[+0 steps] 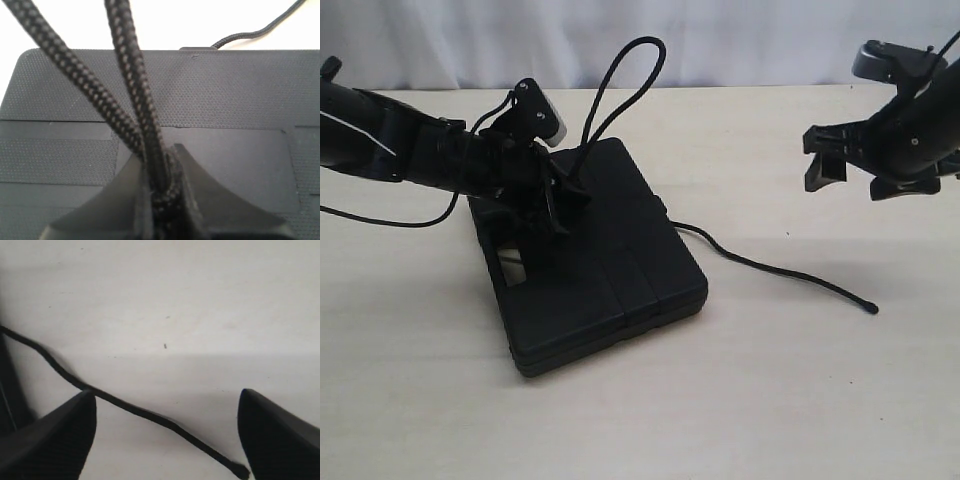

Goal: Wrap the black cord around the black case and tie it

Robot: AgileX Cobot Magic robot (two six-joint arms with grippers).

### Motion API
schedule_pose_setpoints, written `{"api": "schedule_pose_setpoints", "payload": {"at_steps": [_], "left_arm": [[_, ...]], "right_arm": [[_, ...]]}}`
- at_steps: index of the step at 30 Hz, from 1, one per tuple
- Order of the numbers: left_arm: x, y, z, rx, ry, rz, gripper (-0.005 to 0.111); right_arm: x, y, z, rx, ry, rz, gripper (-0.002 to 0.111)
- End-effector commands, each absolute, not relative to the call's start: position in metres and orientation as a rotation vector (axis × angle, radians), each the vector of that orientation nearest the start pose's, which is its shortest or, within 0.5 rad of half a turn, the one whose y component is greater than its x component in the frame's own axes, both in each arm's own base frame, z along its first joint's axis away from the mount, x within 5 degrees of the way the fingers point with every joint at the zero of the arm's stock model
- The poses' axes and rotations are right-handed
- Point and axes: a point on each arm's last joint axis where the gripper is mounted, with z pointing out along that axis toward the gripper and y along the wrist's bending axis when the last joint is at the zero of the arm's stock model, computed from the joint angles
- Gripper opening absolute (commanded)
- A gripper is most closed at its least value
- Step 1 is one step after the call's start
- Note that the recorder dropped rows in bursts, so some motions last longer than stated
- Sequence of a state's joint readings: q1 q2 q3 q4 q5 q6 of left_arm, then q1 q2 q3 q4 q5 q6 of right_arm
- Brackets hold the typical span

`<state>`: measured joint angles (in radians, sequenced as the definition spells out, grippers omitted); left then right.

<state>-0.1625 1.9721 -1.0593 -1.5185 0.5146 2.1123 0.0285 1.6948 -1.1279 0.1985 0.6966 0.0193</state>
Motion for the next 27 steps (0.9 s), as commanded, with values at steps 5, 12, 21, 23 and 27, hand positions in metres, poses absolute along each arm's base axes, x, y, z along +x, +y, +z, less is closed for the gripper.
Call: {"api": "schedule_pose_setpoints", "payload": {"at_steps": [5,12,21,23,27], "left_arm": [[0.372,-0.108,0.14,1.093,2.035,-0.4,0.0],[0.372,-0.108,0.14,1.093,2.035,-0.4,0.0],[0.372,-0.108,0.14,1.093,2.035,-0.4,0.0],[0.372,-0.108,0.14,1.093,2.035,-0.4,0.0],[0.372,-0.108,0.141,1.094,2.033,-0.404,0.0]], "right_arm": [[0.328,0.012,0.203,0.349,2.783,0.132,0.073],[0.318,0.011,0.19,0.417,2.824,0.132,0.073],[0.309,0.009,0.174,0.444,2.796,0.094,0.073],[0.308,0.004,0.171,0.544,2.797,0.028,0.072],[0.305,-0.008,0.158,0.586,2.899,-0.211,0.059]]}}
